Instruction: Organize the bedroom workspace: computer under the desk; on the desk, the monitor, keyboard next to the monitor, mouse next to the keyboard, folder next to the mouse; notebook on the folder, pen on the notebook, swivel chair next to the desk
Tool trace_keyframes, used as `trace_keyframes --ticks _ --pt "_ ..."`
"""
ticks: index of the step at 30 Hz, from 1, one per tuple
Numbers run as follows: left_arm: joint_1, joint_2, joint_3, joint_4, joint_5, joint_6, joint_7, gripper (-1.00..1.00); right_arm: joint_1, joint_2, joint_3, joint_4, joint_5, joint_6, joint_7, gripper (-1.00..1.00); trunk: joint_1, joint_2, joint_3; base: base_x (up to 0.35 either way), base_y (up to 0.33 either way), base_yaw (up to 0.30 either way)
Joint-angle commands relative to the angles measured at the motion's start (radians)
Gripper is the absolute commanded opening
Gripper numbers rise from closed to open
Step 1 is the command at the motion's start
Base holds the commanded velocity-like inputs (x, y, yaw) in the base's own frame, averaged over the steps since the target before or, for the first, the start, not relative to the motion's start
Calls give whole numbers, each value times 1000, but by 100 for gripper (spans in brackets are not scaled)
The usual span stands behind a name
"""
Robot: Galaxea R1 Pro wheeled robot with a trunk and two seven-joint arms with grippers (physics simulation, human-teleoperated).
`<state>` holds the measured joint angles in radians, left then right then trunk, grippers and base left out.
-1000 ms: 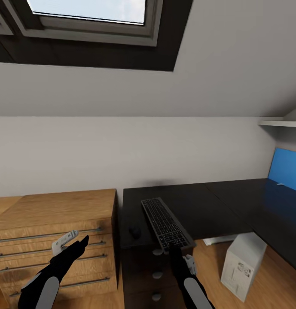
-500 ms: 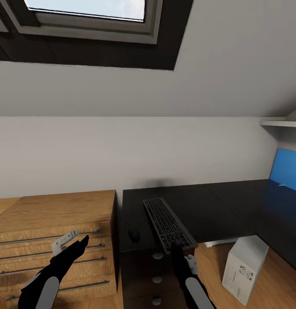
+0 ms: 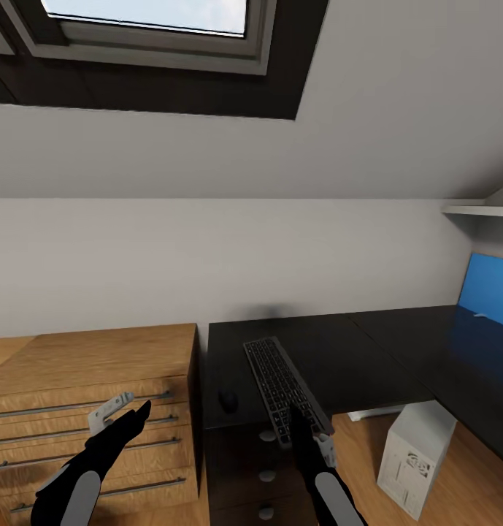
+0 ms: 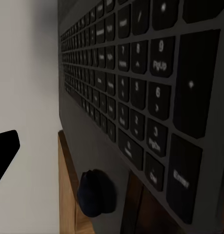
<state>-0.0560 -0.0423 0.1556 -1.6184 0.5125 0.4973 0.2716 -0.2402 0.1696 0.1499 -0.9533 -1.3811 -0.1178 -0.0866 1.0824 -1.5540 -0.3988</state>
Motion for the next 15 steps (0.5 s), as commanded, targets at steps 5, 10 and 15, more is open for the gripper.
trace_keyframes --ticks 5,10,15 --pt "-1 -1 1 -2 11 4 7 100 -1 -1 4 -1 -10 -8 -4 100 0 -1 -1 -32 0 0" --pt "-1 -1 0 -2 11 5 8 100 -1 -1 3 -1 -10 -9 -1 100 0 -1 -1 -311 0 0" --pt "-1 -1 -1 -2 11 7 8 100 -1 -4 -3 -2 -10 -9 2 100 0 -1 -1 -332 0 0"
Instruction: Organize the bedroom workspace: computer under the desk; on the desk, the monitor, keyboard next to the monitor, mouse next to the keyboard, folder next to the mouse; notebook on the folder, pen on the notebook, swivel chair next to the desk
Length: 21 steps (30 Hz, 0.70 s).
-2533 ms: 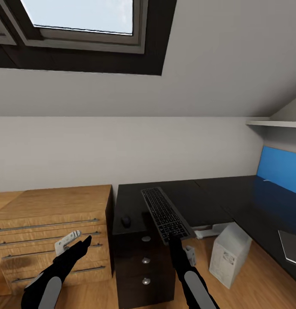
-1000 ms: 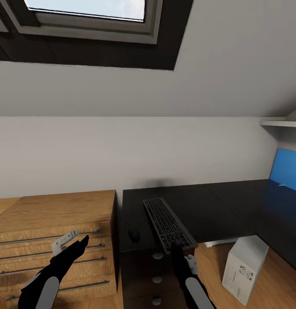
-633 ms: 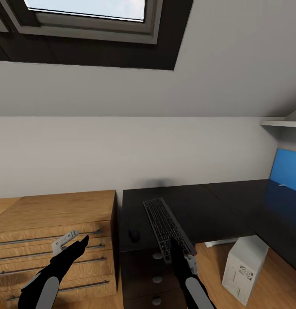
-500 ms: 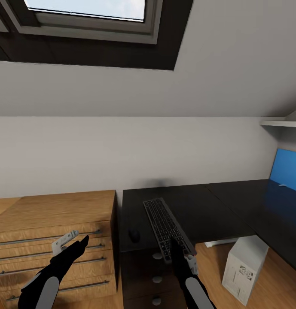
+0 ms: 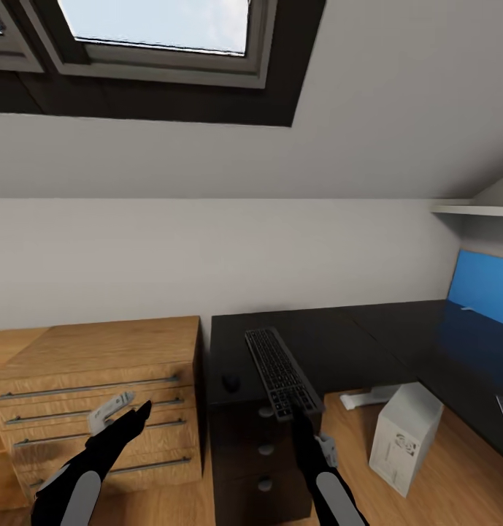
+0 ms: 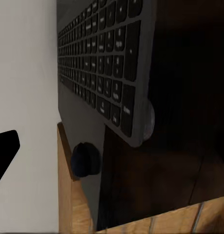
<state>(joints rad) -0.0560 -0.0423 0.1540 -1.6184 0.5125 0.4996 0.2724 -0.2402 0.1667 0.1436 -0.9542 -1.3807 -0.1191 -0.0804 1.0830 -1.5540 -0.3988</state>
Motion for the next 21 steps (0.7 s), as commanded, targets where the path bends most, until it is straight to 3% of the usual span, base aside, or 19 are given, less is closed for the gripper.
trace_keyframes --ticks 1,4,9,15,21 --pt "-1 -1 1 -2 11 5 7 100 -1 -1 3 -1 -10 -8 0 100 -1 -1 -1 -333 0 0" --pt "-1 -2 -2 -2 11 4 7 100 -1 -2 1 -3 -10 -8 41 100 -1 -1 -1 -334 -27 0" --pt "-1 -2 -14 -2 10 4 7 100 -1 -18 -23 -6 -10 -8 52 100 -1 -1 -1 -330 -113 0" --pt "-1 -2 -53 -2 7 4 8 100 -1 -21 -48 -15 -10 -8 53 100 -1 -1 -1 -266 -220 0" --pt "-1 -1 -108 -2 -5 5 10 100 -1 -29 -59 -45 -9 -12 54 100 -1 -1 -1 -93 -303 0"
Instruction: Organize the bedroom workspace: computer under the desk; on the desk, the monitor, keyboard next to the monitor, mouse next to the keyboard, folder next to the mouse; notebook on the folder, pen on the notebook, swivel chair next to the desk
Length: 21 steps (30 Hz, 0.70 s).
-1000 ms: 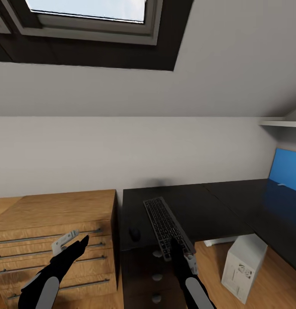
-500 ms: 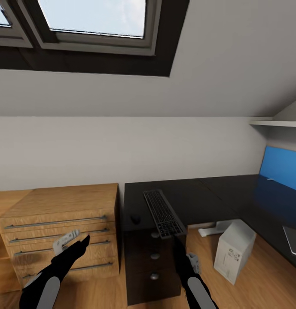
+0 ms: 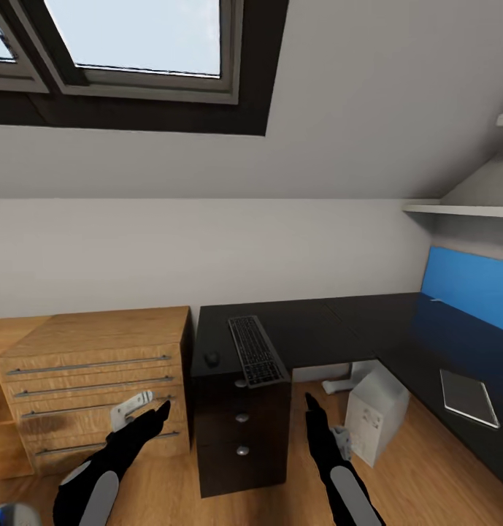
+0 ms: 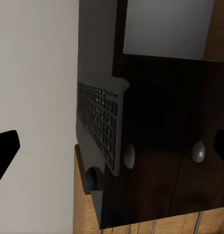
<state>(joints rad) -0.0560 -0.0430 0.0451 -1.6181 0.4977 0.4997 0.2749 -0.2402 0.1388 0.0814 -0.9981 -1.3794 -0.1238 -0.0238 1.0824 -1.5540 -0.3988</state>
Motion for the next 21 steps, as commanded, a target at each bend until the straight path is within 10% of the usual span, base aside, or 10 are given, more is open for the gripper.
trace_keyframes --ticks 1,8,21 --pt "-1 -1 -5 -2 4 5 7 100 -1 -2 1 -2 -10 -9 -2 100 0 -1 -1 -23 -319 0" --pt "-1 -4 -64 -2 -116 3 9 100 -1 -18 -19 -71 -9 -28 -4 100 0 -1 -1 -7 -158 0" --pt "-1 -4 -175 -2 -134 -7 13 100 -1 -84 -39 -214 -2 -96 -29 100 0 -1 -1 0 -9 0"
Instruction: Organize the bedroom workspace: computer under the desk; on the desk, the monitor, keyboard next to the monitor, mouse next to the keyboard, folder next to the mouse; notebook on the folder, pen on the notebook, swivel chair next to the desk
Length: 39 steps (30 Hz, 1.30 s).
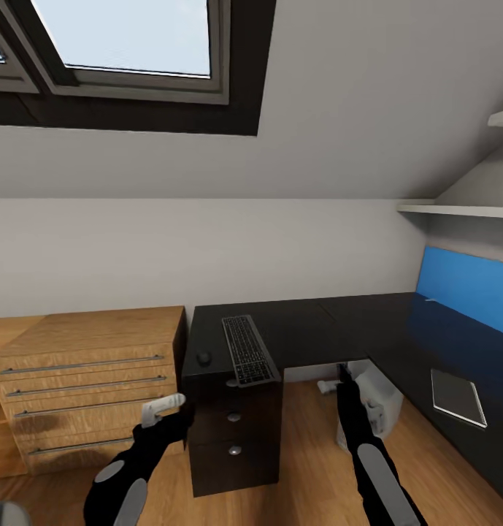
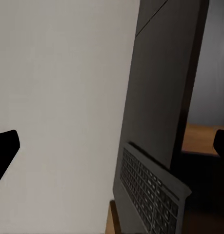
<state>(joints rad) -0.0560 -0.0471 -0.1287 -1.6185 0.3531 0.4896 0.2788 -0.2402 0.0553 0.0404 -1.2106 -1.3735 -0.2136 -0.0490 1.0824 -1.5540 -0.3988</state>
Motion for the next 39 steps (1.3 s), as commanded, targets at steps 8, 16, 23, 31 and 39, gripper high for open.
trace_keyframes --ticks 8,16,23,31,39 --pt "-1 -3 -37 6 -95 0 11 100 -1 -28 -18 -41 -7 -22 -32 100 0 -1 -1 0 -182 0" --pt "-1 -4 -45 11 -103 0 11 100 -1 -28 -21 -44 -7 -27 -32 100 0 -1 -1 0 -300 -6" --pt "-1 -4 -46 12 -103 0 11 100 -1 -29 -30 -44 -7 -45 -32 100 0 -1 -5 0 -84 -115" --pt "-1 -4 -46 12 -103 0 11 100 -1 -29 -47 -44 -7 -46 -32 100 0 -1 -16 0 -4 -67" --pt "-1 -4 -60 11 -103 0 10 100 -1 -33 -54 -44 -7 -45 -31 100 -15 27 -16 0 0 -4"
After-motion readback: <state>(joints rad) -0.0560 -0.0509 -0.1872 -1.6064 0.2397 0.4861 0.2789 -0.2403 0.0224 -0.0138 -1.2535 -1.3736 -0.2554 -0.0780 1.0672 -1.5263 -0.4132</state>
